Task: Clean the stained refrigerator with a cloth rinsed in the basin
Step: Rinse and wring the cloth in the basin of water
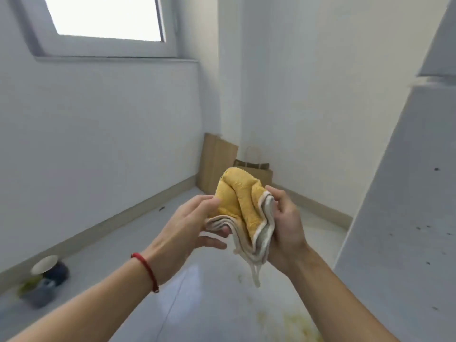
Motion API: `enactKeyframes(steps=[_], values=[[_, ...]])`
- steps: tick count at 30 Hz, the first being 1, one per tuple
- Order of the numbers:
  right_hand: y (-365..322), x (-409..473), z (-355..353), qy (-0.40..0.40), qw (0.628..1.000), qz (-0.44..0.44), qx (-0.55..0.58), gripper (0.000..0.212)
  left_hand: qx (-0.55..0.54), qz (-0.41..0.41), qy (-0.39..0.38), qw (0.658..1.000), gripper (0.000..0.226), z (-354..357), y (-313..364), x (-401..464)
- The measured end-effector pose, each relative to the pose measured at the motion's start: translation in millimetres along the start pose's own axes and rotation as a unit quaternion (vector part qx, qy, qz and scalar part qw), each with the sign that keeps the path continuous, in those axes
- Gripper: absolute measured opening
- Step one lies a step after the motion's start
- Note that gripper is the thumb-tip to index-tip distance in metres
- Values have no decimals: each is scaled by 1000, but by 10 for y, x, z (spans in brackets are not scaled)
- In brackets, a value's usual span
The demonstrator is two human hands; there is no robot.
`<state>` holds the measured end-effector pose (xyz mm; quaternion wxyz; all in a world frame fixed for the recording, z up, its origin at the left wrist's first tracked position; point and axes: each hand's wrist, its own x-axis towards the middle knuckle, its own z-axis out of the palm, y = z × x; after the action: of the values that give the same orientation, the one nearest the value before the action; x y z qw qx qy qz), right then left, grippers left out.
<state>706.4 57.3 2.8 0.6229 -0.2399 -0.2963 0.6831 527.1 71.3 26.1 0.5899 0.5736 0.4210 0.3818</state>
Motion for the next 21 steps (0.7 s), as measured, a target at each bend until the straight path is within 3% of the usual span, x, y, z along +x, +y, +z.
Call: enactKeyframes(steps=[4, 8, 11, 16, 21], values=[[1171, 332, 332, -96, 984, 133, 67, 66, 67, 19, 125, 990, 29, -858, -514, -316], [2190, 466, 710, -145, 966, 209, 51, 66, 115, 9, 257, 959, 15, -1683, -1114, -729], [2700, 525, 1024, -152, 967, 202, -33, 57, 142, 10, 311, 940, 9, -2250, -1334, -1061], [3413, 568, 1898, -194, 956, 100, -198, 34, 153, -17, 363, 919, 16, -3248, -1205, -1699], [4316, 675, 2752, -232, 913, 91, -323, 25, 191, -52, 420, 886, 16, -4317, -1376, -2354]])
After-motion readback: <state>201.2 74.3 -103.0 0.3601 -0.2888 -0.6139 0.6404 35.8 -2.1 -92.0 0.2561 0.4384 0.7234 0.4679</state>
